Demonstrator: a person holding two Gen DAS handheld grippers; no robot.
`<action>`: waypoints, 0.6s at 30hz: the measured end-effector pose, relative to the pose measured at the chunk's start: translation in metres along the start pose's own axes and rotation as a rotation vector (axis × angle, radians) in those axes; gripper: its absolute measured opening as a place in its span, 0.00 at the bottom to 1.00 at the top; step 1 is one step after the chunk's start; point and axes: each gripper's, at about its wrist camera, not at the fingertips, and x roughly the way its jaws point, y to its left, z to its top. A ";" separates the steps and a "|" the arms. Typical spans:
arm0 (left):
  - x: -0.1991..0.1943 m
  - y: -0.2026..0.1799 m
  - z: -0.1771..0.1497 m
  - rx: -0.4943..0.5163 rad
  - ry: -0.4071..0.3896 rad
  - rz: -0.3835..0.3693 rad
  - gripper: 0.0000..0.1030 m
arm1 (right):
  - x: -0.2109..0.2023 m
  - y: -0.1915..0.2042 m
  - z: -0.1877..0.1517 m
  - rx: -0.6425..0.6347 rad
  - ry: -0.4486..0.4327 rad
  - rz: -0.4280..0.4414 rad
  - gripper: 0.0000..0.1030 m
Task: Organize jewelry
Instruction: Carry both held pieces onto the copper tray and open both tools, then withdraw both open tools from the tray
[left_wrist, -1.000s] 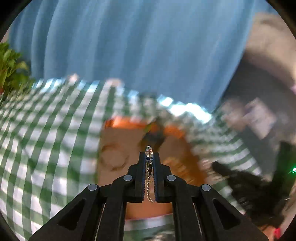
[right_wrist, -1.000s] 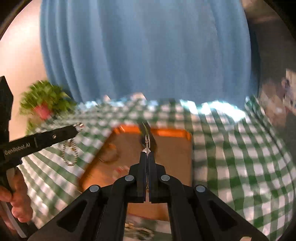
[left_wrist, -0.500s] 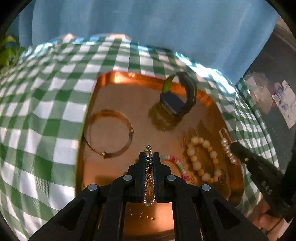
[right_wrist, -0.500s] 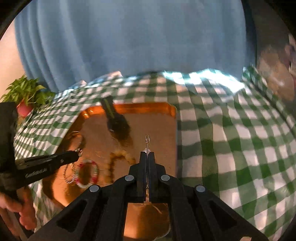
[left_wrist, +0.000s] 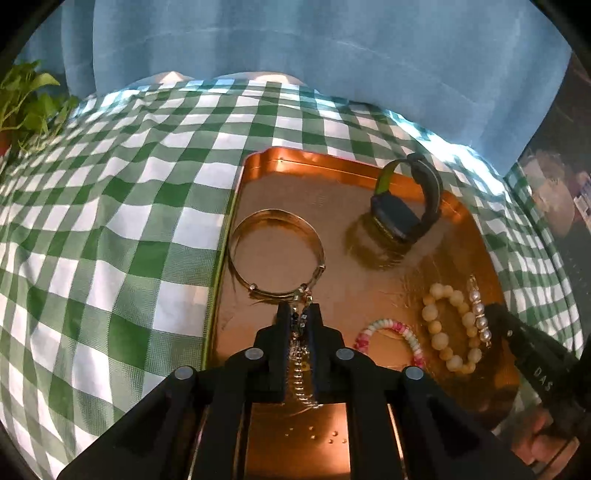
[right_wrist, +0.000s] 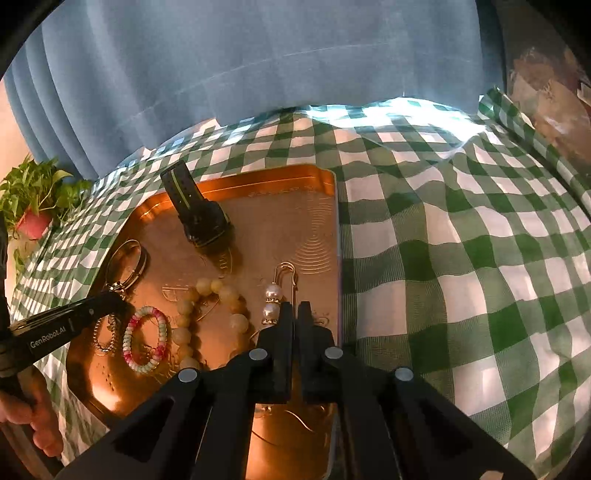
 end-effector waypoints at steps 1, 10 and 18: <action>-0.001 0.000 0.000 -0.006 0.005 -0.009 0.30 | -0.001 0.000 0.000 -0.002 0.007 0.008 0.05; -0.039 -0.019 -0.006 0.011 -0.043 0.017 0.80 | -0.023 0.009 -0.005 -0.019 -0.039 0.036 0.47; -0.122 -0.031 -0.066 0.085 -0.105 0.005 0.80 | -0.078 0.028 -0.046 -0.007 -0.039 0.008 0.59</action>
